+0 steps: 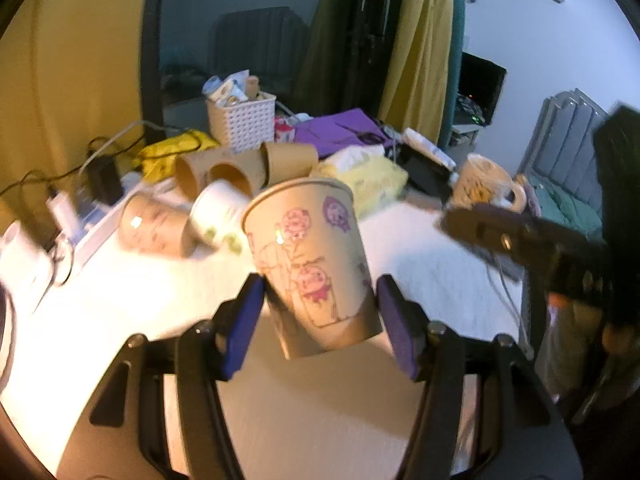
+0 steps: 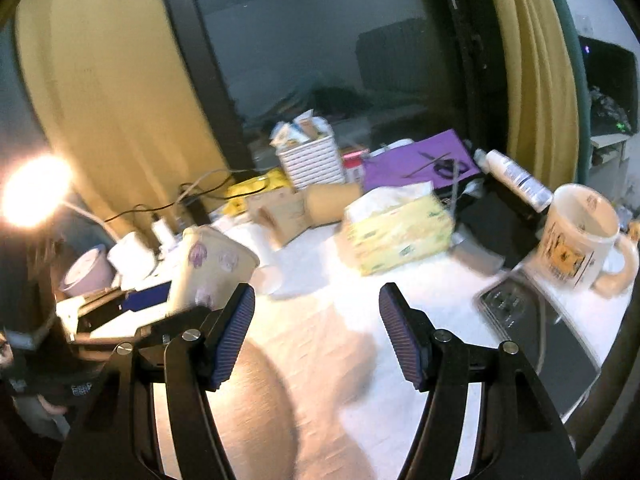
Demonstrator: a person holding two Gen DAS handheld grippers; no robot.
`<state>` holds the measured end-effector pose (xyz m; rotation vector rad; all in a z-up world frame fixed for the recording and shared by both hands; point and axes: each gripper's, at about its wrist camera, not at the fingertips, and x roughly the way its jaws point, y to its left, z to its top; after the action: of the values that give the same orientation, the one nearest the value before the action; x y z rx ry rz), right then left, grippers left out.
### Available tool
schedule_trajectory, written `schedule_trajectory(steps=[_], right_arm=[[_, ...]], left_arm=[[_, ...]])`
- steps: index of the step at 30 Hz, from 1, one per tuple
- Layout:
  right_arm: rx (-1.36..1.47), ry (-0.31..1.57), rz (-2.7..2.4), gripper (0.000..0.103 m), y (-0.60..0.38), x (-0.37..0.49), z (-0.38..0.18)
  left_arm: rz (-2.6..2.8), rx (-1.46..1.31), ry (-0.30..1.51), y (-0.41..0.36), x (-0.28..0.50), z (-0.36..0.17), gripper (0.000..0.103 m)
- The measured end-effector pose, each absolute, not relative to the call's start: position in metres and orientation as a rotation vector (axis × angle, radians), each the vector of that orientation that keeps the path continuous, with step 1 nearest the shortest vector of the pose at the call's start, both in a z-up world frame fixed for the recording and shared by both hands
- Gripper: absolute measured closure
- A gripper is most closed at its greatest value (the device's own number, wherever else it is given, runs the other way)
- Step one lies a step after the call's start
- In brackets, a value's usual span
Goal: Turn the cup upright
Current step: 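Lift the cup with the left tool toward the right tool, then close the right tool on the cup while the left tool opens and releases it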
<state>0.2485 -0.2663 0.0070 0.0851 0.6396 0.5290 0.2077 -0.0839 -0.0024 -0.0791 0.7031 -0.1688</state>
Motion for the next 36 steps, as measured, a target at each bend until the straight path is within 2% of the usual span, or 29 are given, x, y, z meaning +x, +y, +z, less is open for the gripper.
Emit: schedule_trajectory(steps=[8,10,16,36], right_arm=[[0.107,0.692,0.639,0.035,-0.222,0.189,-0.009],[0.111,0.702,0.670,0.029,-0.212,0.174,-0.013],[0.182,0.758,0.754,0.029,-0.192,0.148,-0.023],[0.295,0.855,0.865,0.028,-0.178,0.138,-0.033]], left_arm=[[-0.150,-0.048,0.639,-0.066,0.128,-0.025,0.044],[-0.152,-0.045,0.644,-0.062,0.116,-0.030,0.044],[-0.179,-0.010,0.580,-0.059,0.079,-0.038,0.044],[-0.284,0.024,0.453,-0.066,0.042,-0.040,0.044]])
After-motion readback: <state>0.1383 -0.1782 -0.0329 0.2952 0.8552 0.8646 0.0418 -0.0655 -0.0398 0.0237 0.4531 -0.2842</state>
